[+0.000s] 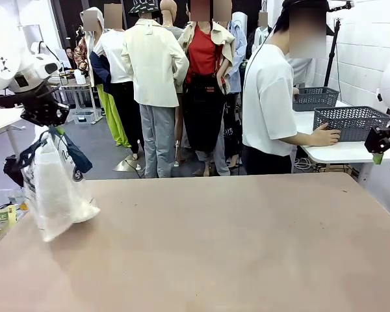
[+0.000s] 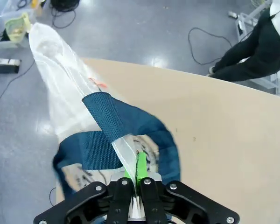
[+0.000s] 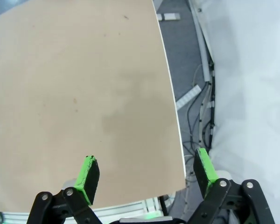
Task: Transfer purchased items from the store into the shopping bag.
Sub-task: Move the Reusable shopping bag to the right side of the table.
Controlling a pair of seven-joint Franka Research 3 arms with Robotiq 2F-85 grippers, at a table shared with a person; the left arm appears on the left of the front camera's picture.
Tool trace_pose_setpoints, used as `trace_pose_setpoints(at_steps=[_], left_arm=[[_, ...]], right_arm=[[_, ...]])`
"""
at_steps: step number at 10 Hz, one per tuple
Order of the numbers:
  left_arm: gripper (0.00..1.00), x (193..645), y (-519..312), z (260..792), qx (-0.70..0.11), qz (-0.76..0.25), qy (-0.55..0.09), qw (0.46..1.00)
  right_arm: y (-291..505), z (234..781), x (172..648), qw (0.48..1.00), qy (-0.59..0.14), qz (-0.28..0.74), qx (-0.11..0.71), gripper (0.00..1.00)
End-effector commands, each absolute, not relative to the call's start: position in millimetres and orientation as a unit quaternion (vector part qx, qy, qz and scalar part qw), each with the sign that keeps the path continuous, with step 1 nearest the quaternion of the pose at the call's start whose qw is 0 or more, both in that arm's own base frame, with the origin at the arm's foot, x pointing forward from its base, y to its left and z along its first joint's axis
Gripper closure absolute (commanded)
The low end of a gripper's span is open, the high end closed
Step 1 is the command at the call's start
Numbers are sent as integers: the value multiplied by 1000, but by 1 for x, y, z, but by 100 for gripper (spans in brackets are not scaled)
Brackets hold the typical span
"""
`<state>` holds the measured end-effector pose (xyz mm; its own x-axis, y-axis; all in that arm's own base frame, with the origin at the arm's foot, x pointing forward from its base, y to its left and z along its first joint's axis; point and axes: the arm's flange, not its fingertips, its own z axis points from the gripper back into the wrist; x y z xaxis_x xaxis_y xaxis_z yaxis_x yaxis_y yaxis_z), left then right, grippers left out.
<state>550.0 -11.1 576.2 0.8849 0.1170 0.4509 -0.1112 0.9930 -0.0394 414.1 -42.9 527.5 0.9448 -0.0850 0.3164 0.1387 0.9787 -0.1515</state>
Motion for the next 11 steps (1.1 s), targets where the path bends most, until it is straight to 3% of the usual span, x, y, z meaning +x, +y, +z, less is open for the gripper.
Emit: trace_pose_setpoints(at_steps=[1,5,8,11], left_arm=[[100,546,-31,581,-8,43,-238,970],[100,549,-33,573,-9,40,-229,973],[100,588,20,593,24,91,-193,977],[100,605,66,606,26,55,-171,983]], right_arm=[[-43,529,414,982,-152,-57,-96,0],[-43,529,414,982,-152,-57,-96,0],[-43,529,414,982,-152,-57,-96,0],[-43,529,414,982,-152,-57,-96,0]])
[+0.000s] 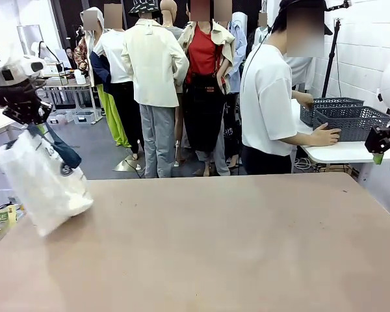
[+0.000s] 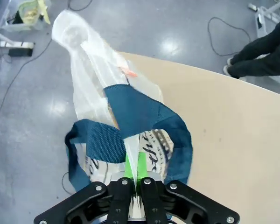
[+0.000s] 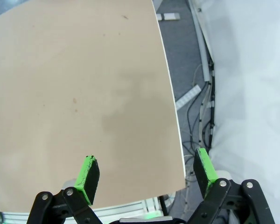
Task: Transfer purchased items from the store into the shopping bag.
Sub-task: Move the Reusable shopping bag to the right side of the table.
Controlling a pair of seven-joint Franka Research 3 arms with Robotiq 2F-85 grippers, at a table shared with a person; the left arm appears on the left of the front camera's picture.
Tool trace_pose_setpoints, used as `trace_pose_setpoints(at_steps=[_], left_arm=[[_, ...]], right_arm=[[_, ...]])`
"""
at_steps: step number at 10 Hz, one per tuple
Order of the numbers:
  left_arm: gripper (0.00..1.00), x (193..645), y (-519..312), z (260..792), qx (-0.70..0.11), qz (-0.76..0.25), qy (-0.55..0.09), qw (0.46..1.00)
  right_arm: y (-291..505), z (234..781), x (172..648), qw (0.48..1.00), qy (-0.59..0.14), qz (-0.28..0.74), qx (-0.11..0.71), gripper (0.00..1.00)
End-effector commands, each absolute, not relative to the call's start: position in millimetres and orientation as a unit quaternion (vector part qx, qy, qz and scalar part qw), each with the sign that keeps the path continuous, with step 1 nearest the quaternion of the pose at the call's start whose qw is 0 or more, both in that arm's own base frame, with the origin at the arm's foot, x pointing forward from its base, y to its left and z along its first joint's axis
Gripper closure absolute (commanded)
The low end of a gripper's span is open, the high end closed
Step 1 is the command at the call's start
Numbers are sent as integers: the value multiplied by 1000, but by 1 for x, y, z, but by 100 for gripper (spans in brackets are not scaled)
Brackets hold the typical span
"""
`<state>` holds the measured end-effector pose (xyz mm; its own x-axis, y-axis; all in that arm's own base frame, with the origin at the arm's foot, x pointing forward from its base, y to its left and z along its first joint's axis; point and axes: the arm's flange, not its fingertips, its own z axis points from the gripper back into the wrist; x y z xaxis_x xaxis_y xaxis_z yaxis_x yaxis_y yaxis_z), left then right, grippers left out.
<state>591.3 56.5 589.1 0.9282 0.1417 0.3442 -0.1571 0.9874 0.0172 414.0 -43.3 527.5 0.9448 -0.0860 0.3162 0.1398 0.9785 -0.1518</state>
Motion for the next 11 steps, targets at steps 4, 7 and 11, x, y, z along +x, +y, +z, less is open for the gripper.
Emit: trace_pose_setpoints(at_steps=[4,7,11], left_arm=[[100,629,95,599,44,23,-129,990],[71,630,89,598,72,24,-121,990],[3,616,69,629,37,34,-197,979]], right_arm=[[-43,529,414,982,-152,-57,-96,0],[-43,529,414,982,-152,-57,-96,0],[-43,529,414,982,-152,-57,-96,0]])
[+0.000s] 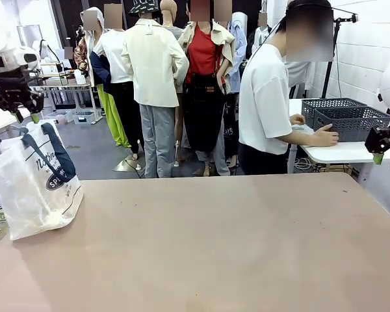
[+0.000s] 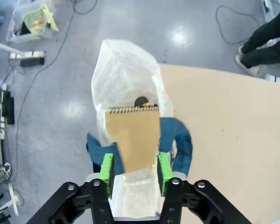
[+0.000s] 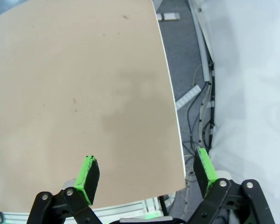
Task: Transfer purchased items from the store into the shopping bag.
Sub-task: Move the Reusable shopping bag to the right side of the table.
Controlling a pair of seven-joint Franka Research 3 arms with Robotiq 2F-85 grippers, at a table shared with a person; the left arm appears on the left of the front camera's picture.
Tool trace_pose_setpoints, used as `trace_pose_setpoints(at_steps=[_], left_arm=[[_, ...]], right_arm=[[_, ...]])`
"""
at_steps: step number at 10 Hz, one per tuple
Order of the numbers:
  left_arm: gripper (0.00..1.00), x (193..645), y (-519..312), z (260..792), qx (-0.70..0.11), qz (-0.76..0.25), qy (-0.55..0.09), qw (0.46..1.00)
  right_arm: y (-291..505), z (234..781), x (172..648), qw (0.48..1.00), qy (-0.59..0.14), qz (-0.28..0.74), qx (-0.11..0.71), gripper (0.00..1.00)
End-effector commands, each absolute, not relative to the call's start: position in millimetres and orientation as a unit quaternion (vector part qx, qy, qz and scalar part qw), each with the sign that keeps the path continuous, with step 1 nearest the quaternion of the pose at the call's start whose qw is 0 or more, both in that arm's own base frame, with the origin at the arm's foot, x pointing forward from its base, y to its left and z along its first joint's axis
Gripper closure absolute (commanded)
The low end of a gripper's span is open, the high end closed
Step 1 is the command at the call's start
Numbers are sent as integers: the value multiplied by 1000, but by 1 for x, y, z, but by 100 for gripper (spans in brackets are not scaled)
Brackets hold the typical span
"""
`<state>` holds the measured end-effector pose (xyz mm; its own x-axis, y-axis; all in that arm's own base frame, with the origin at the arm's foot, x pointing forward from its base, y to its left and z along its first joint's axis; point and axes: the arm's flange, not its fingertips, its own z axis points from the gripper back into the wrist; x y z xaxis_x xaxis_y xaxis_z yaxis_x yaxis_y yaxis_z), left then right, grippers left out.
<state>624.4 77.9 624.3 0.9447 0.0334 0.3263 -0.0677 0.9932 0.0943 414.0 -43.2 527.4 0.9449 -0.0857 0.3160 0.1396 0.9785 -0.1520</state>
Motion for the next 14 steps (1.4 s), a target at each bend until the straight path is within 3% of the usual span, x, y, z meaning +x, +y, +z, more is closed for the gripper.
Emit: trace_pose_setpoints(at_steps=[1,5,9,14], left_arm=[[0,610,48,639,33,9,-233,972],[0,601,-39,643,-18,-98,-274,957],[0,605,-100,586,-113,-146,-237,954],[0,604,-129,519,-133,-188,-162,959]], right_arm=[[-43,529,414,982,-152,-57,-96,0],[-43,529,414,982,-152,-57,-96,0],[-43,529,414,982,-152,-57,-96,0],[-43,529,414,982,-152,-57,-96,0]])
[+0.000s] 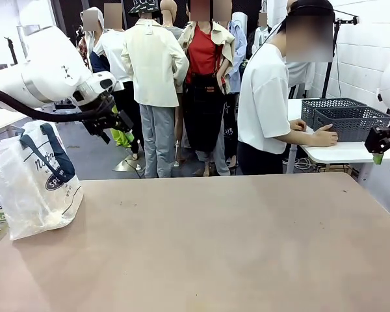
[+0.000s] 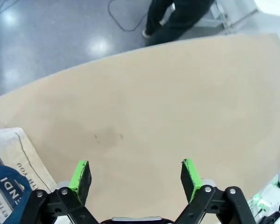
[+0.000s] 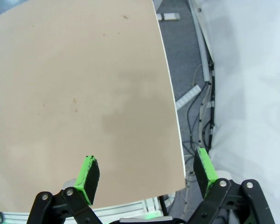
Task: Transfer purchased items from the store into the shopping bag.
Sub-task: Move the Reusable shopping bag to the right side of the table.
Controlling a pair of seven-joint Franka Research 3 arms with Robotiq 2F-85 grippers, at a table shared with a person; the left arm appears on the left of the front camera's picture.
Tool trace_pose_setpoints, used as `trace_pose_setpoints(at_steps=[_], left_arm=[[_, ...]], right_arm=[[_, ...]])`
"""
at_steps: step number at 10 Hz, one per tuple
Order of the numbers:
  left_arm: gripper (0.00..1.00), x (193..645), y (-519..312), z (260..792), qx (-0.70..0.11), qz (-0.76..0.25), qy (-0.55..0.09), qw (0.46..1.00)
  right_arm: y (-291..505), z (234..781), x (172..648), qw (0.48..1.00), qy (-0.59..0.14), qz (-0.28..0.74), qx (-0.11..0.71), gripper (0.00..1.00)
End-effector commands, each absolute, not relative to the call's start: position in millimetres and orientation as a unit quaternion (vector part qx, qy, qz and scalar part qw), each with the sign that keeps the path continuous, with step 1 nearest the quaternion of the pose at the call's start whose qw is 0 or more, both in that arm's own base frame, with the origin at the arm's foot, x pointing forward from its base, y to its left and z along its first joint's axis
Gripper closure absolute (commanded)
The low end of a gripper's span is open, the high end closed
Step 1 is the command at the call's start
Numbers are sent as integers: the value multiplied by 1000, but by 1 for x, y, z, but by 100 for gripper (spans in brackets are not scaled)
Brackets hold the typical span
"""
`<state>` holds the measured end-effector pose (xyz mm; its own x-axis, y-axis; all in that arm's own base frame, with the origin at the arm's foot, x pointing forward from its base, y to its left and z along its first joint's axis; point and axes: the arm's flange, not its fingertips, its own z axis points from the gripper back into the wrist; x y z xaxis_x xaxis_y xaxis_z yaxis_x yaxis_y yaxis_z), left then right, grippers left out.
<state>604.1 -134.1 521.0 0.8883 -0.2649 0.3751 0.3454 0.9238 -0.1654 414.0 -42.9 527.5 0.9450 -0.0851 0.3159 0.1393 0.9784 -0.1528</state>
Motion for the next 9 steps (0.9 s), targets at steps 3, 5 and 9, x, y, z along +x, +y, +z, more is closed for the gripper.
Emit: trace_pose_setpoints(at_steps=[3,5,9], left_arm=[[0,604,-132,533,-112,-146,-190,964],[0,604,-132,533,-112,-146,-190,964],[0,604,-132,533,-112,-146,-190,964]], right_arm=[[-43,529,414,982,-152,-57,-96,0],[-43,529,414,982,-152,-57,-96,0],[-43,529,414,982,-152,-57,-96,0]])
